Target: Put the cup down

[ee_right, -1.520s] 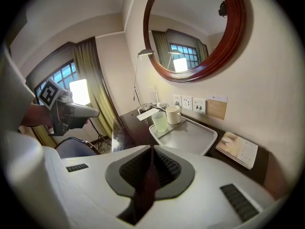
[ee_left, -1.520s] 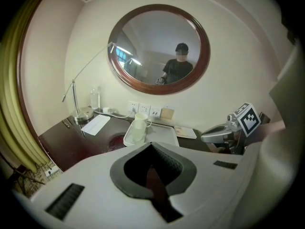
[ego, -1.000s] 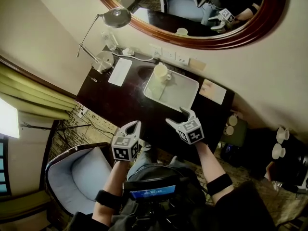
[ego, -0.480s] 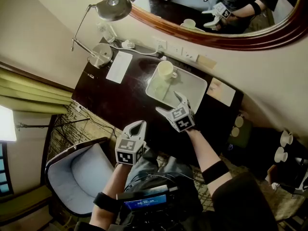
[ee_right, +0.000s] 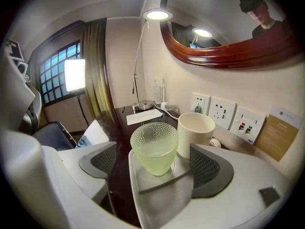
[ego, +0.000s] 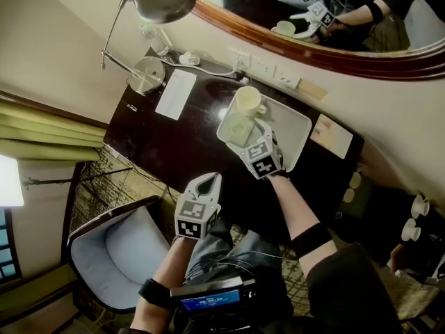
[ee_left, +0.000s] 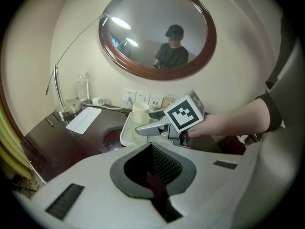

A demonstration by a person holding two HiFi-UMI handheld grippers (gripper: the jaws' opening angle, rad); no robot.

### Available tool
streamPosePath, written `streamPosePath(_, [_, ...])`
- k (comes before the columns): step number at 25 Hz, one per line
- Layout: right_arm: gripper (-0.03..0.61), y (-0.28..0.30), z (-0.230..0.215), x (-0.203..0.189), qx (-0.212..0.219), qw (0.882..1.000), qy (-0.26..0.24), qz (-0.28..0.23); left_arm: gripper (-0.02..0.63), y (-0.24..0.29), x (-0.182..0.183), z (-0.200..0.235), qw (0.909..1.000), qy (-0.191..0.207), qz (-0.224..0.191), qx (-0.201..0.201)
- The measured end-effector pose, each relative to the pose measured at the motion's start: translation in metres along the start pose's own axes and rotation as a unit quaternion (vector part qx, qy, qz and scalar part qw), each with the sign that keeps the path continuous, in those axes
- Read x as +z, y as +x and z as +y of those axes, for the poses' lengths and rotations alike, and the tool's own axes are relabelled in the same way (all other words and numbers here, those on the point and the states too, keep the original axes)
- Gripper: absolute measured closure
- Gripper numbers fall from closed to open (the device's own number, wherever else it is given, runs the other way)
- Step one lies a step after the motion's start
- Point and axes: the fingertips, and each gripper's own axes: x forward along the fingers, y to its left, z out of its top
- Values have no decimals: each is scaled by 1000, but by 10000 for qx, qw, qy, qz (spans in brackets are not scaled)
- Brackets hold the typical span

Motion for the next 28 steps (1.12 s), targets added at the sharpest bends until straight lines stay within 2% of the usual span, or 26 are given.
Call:
streamPosePath(8, [76, 25, -1, 3, -77, 9999, -113, 20, 613, -4, 1, 21, 9999, -64, 17, 107])
streamPosePath(9, [107, 26, 0, 3, -77, 9999, -137, 24, 613, -5, 0, 22, 9999, -71, 15, 120])
streamPosePath(11, [131, 28, 0, 4, -101, 9998, -184, 36, 613, -7, -2, 25, 9999, -84, 14, 134])
streamPosePath(12, [181, 29, -1, 5, -132, 9997, -202, 44, 613, -9, -2, 26, 9999, -88, 15, 140])
streamPosePath(13, [189, 29, -2, 6, -160, 9996, -222, 55, 613, -10, -3, 27, 9999, -90, 18, 146])
streamPosePath(17, [190, 27, -1, 10, -245, 9991, -353, 20, 613, -13, -5, 29, 9998, -96, 23, 152])
streamPosePath(21, [192, 13, 0, 15, -364, 9989, -256, -112, 613, -14, -9, 29, 9998, -63, 81, 150])
streamPosePath(28, [192, -54, -15, 12, -765, 9964, 127, -346, 613, -4, -3, -12, 9993, 143, 101, -319])
